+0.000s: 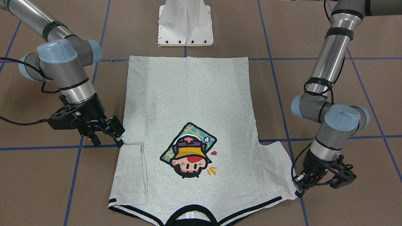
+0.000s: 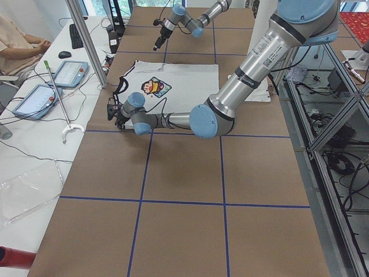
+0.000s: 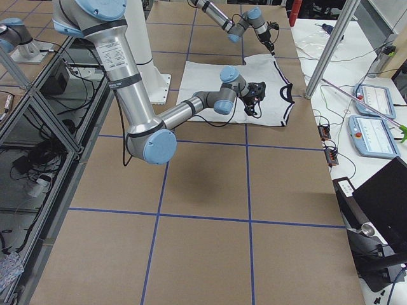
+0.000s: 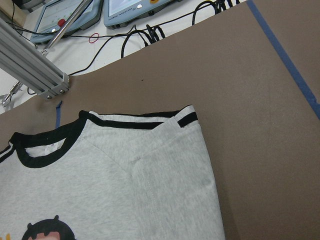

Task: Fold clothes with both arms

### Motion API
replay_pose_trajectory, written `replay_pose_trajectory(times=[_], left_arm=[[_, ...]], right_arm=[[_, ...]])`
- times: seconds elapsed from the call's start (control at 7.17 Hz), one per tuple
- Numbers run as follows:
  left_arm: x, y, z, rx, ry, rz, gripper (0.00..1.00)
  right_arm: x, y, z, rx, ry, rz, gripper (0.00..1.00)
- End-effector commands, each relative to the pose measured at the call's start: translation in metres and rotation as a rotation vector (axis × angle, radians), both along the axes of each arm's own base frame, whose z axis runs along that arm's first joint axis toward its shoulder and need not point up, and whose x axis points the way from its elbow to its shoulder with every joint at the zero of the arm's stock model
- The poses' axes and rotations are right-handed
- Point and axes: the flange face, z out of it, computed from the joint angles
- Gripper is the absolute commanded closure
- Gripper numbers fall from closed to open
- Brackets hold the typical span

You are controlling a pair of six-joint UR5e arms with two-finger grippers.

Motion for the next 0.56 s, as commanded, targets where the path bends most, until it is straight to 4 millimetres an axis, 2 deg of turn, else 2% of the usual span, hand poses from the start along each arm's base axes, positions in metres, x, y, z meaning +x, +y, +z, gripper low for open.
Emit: replay_pose_trajectory(times=[0.0, 0.14, 0.42], left_arm=[[0.002, 0.004, -0.036, -0.002, 0.019, -0.004, 1.00], [0.017, 0.014, -0.056, -0.009, 0.069, -0.003, 1.00], [0.070, 0.027, -0.105, -0.055, 0.147, -0.024, 1.00]], right_arm=[[0.000, 0.000, -0.003, 0.004, -0.003, 0.001, 0.00], [0.001, 0.000, -0.005, 0.006, -0.006, 0.001, 0.00], [0.000, 0.001, -0.005, 0.003, -0.002, -0.002, 0.00]])
